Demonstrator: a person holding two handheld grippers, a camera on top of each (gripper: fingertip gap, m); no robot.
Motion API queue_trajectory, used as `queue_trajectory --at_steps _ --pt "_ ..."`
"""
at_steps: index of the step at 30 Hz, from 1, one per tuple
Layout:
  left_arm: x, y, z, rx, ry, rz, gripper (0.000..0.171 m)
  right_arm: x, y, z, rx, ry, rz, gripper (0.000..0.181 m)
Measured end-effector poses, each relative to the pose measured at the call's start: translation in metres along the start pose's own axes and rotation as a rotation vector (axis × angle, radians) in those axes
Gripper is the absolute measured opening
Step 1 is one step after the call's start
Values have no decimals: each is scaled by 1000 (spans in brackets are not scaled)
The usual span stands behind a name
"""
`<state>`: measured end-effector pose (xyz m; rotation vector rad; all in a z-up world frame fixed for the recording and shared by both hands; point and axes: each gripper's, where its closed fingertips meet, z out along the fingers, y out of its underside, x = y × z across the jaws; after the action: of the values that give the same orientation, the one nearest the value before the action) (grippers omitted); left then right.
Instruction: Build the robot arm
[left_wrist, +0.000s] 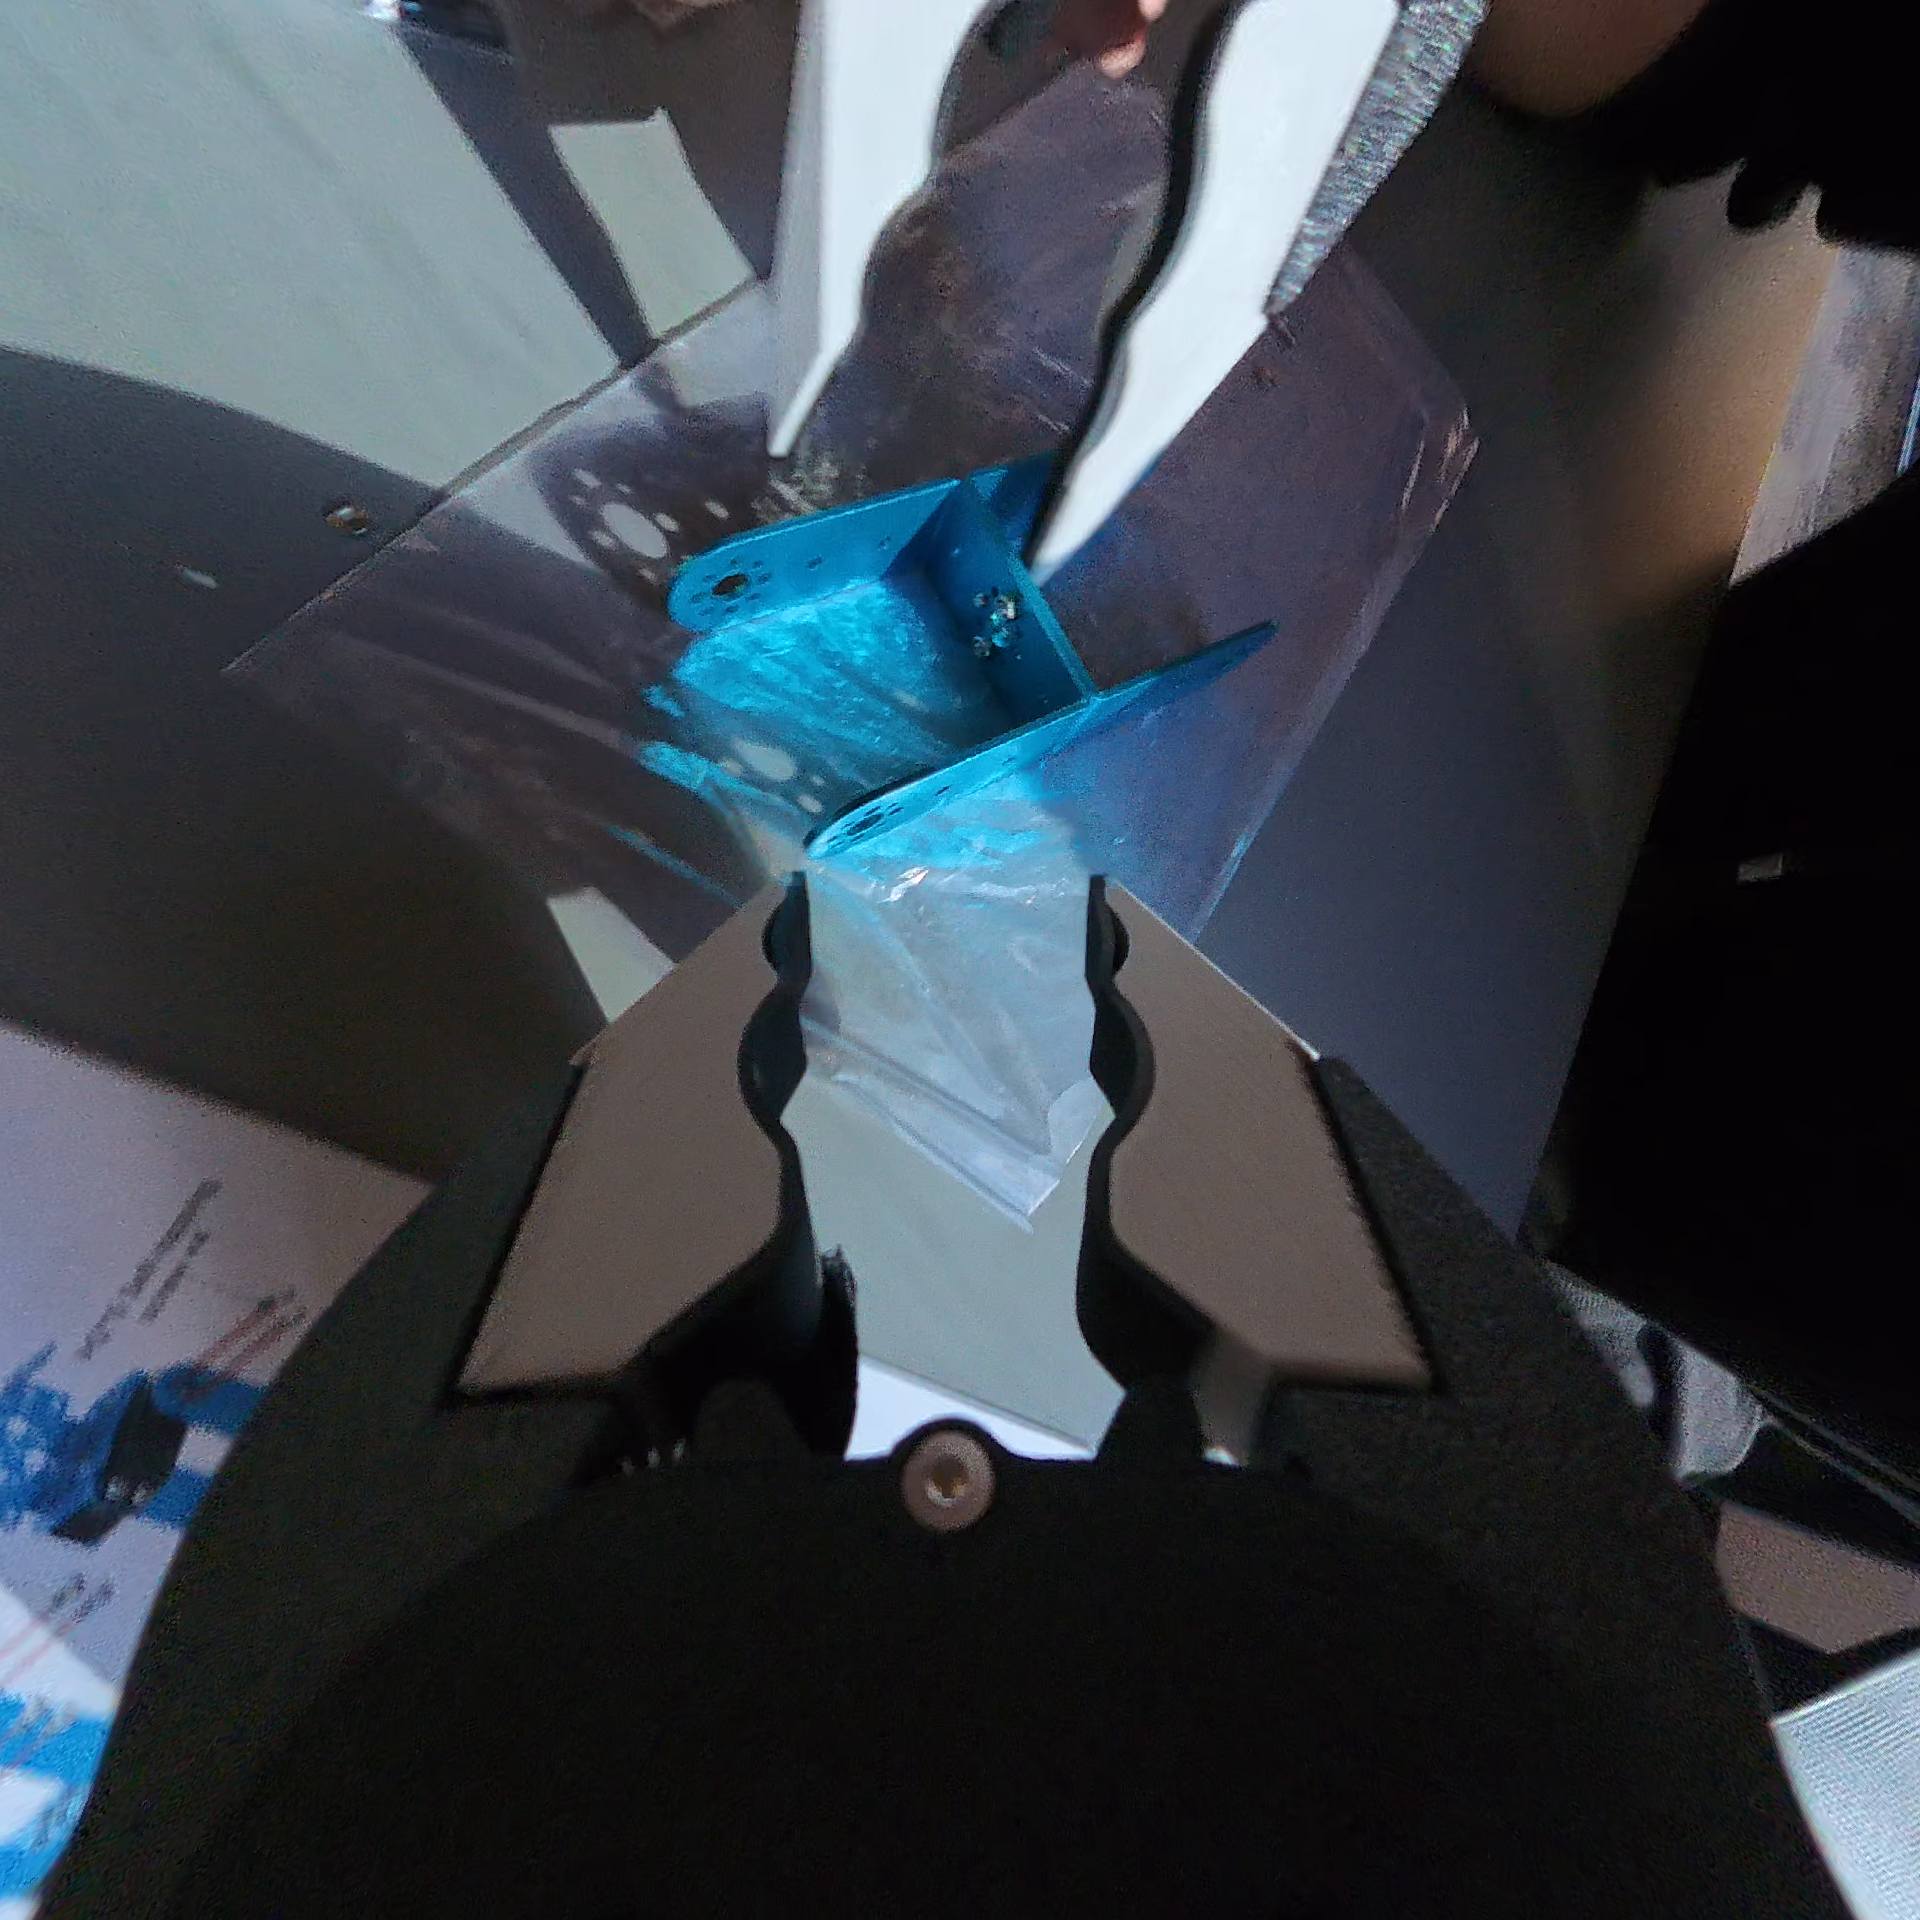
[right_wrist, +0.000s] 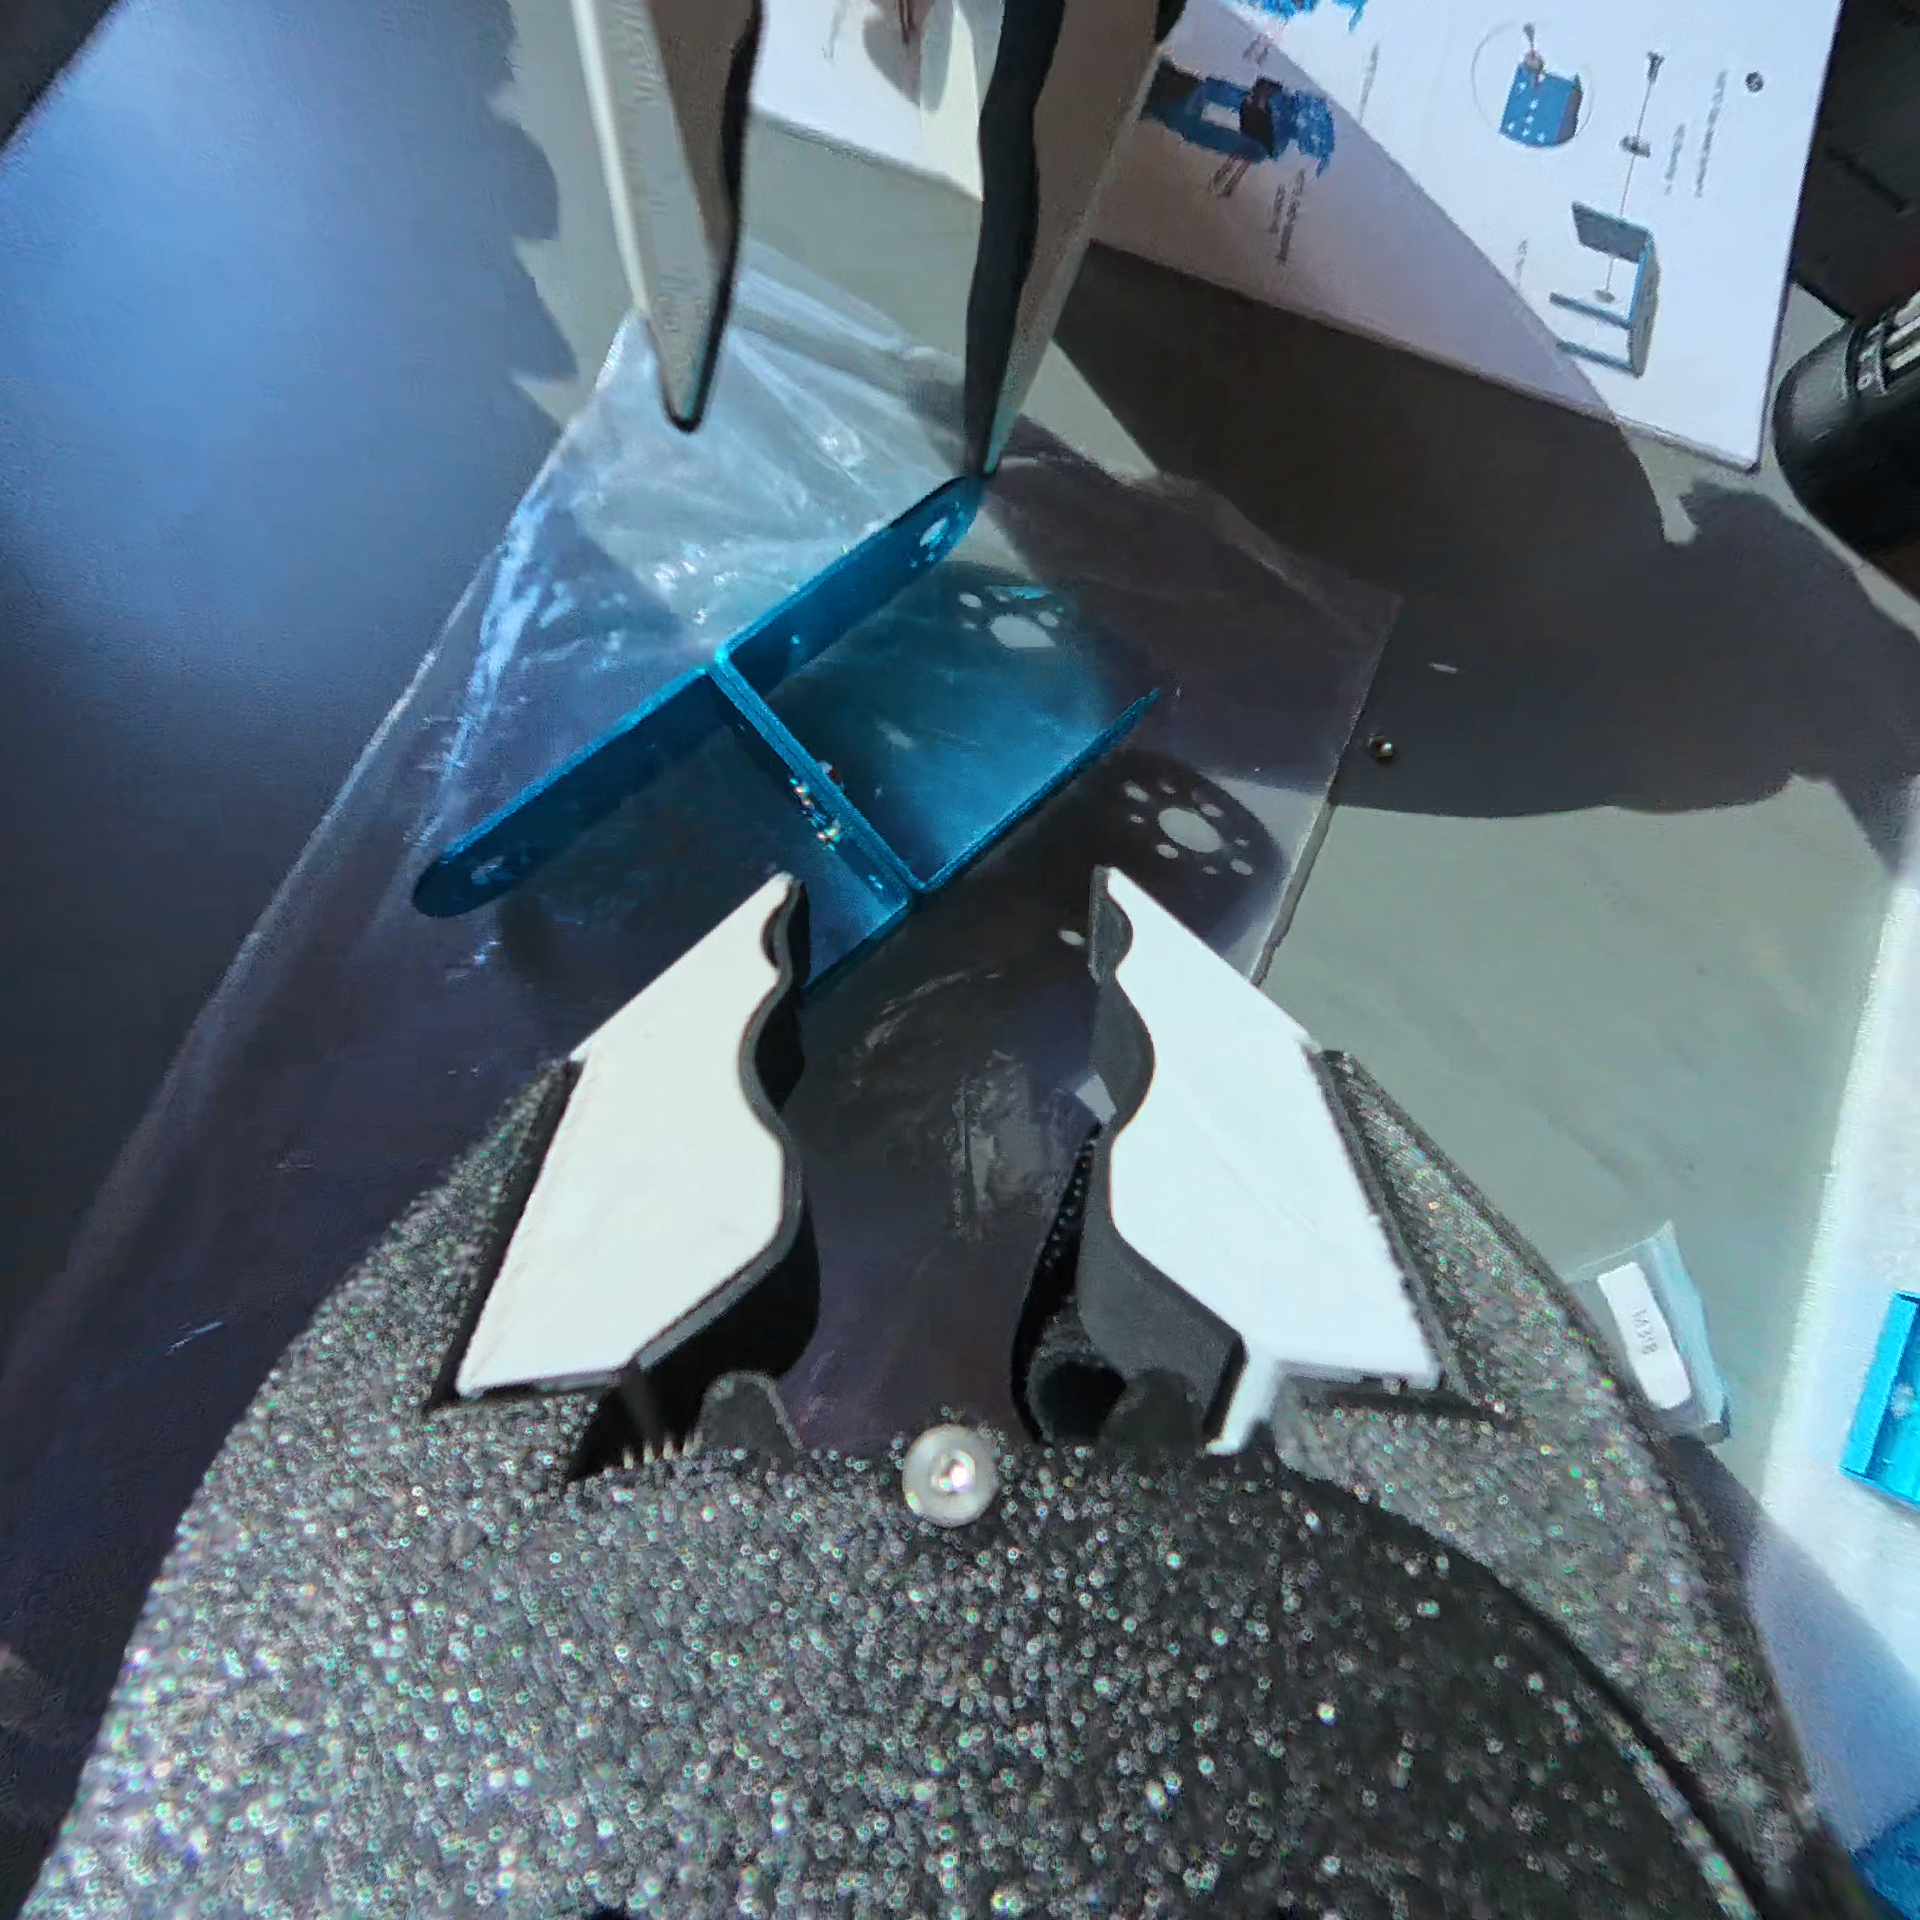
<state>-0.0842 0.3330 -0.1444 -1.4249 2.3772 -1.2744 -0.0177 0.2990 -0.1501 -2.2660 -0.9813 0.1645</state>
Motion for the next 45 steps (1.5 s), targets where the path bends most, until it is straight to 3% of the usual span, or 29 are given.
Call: queue_trajectory --at_steps 10,13,16,19,30,36,39,42,45 --pt "19 0 21 -63 45 106 51 6 4 4 -18 18 -12 51" --pt "2 -8 14 -42 -28 131 53 6 5 3 -11 9 -4 51" --pt "-10 -26 7 23 9 78 62 6 6 3 -20 21 -9 52" --pt "-12 -21 18 -21 41 92 66 7 5 3 -23 32 -9 51" --pt "35 -8 29 -27 41 105 64 11 7 -5 -17 25 -9 52" --pt "64 -16 30 29 168 92 65 8 12 -16 -17 4 -23 57" --pt "43 -24 12 59 135 161 65 9 19 -29 -4 14 -23 58" --pt "-4 -60 -15 178 91 164 49 17 26 -40 35 24 25 55" --pt "-70 -62 -6 66 -39 151 43 30 26 -44 99 -9 121 50"
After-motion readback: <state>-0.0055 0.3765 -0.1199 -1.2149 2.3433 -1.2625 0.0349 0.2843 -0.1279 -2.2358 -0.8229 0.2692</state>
